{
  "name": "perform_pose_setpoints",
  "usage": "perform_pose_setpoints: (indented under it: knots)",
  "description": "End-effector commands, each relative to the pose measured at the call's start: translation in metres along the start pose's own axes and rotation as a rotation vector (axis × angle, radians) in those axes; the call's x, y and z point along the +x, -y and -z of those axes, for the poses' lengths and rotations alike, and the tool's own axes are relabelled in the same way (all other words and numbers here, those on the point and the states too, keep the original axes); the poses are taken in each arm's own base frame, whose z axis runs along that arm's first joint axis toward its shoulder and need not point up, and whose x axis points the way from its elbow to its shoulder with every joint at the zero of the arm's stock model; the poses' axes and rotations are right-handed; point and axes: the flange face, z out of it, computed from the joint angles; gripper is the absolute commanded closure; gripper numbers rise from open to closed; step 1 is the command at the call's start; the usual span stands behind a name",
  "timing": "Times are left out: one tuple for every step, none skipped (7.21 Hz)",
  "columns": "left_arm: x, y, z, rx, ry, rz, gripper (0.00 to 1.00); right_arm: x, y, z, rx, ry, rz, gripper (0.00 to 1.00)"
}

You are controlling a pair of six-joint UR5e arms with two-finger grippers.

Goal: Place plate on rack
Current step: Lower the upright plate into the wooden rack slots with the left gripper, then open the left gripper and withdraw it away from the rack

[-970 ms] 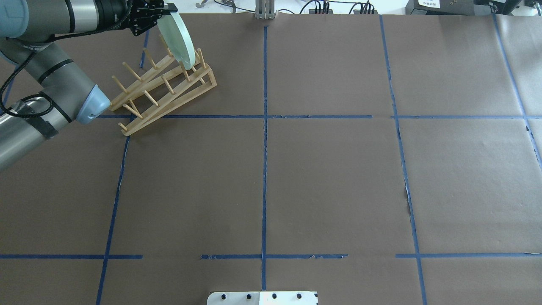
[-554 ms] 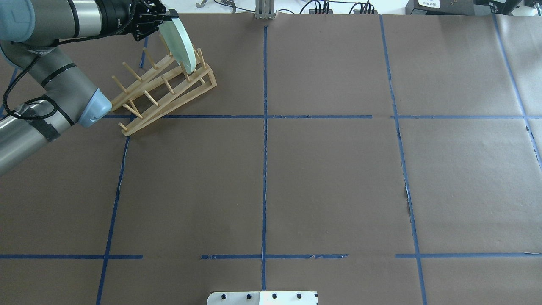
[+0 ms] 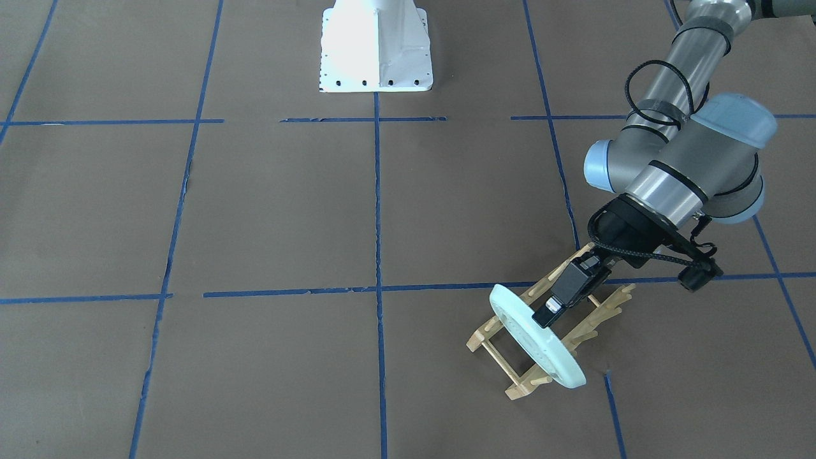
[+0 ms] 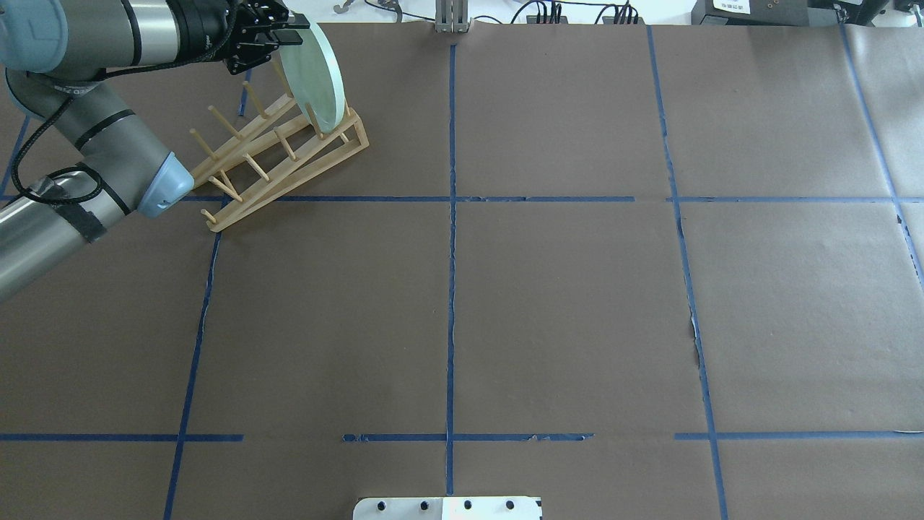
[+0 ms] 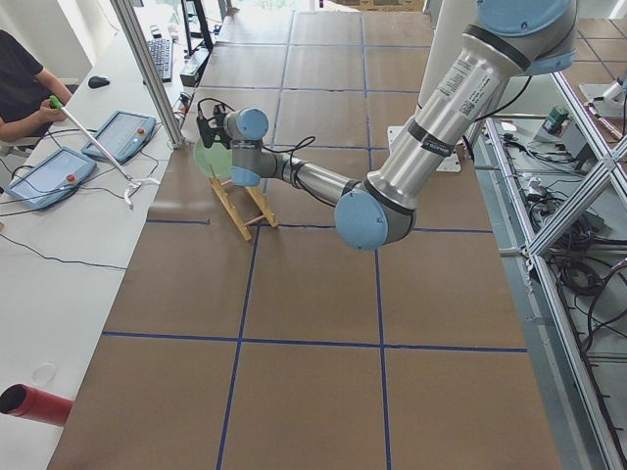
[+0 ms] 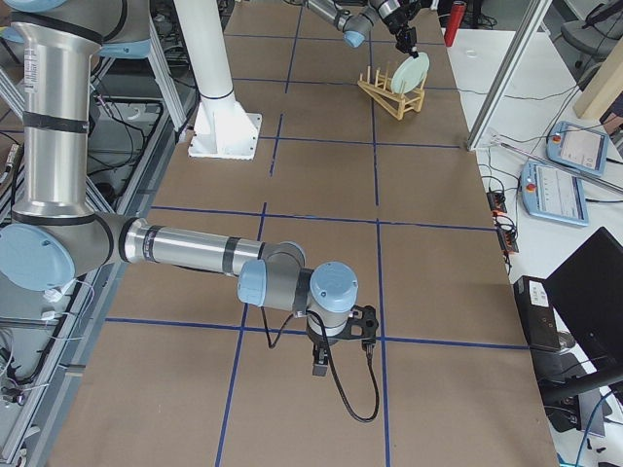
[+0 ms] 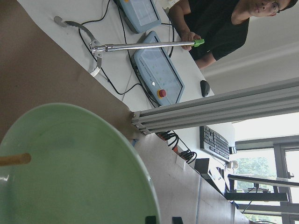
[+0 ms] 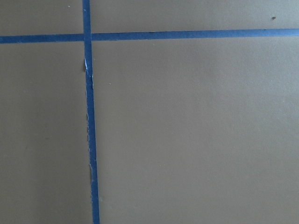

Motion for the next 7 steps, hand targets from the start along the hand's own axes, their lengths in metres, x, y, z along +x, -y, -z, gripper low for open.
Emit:
perform_pose_setpoints:
  knots:
    - [0.029, -0.006, 0.005, 0.012, 0.055, 0.018, 0.0, 0.0, 0.0, 0.0, 0.0, 0.0, 0.0, 0.0]
    - [0.051, -0.001, 0.033, -0.029, 0.179, -0.015, 0.0, 0.0, 0.0, 0.0, 0.001, 0.0, 0.001, 0.0]
    - [0.055, 0.016, 0.069, -0.117, 0.321, -0.131, 0.0, 0.0, 0.0, 0.0, 0.0, 0.0, 0.0, 0.0]
    - [0.059, 0.036, 0.095, -0.118, 0.422, -0.23, 0.0, 0.0, 0.0, 0.0, 0.001, 0.0, 0.001, 0.0]
    - [0.053, 0.059, 0.13, -0.126, 0.538, -0.369, 0.0, 0.0, 0.0, 0.0, 0.001, 0.0, 0.001, 0.0]
    - [0.039, 0.082, 0.178, -0.158, 0.649, -0.5, 0.0, 0.0, 0.0, 0.0, 0.001, 0.0, 0.001, 0.0]
    - [0.002, 0.102, 0.219, -0.217, 0.732, -0.611, 0.0, 0.0, 0.0, 0.0, 0.001, 0.0, 0.001, 0.0]
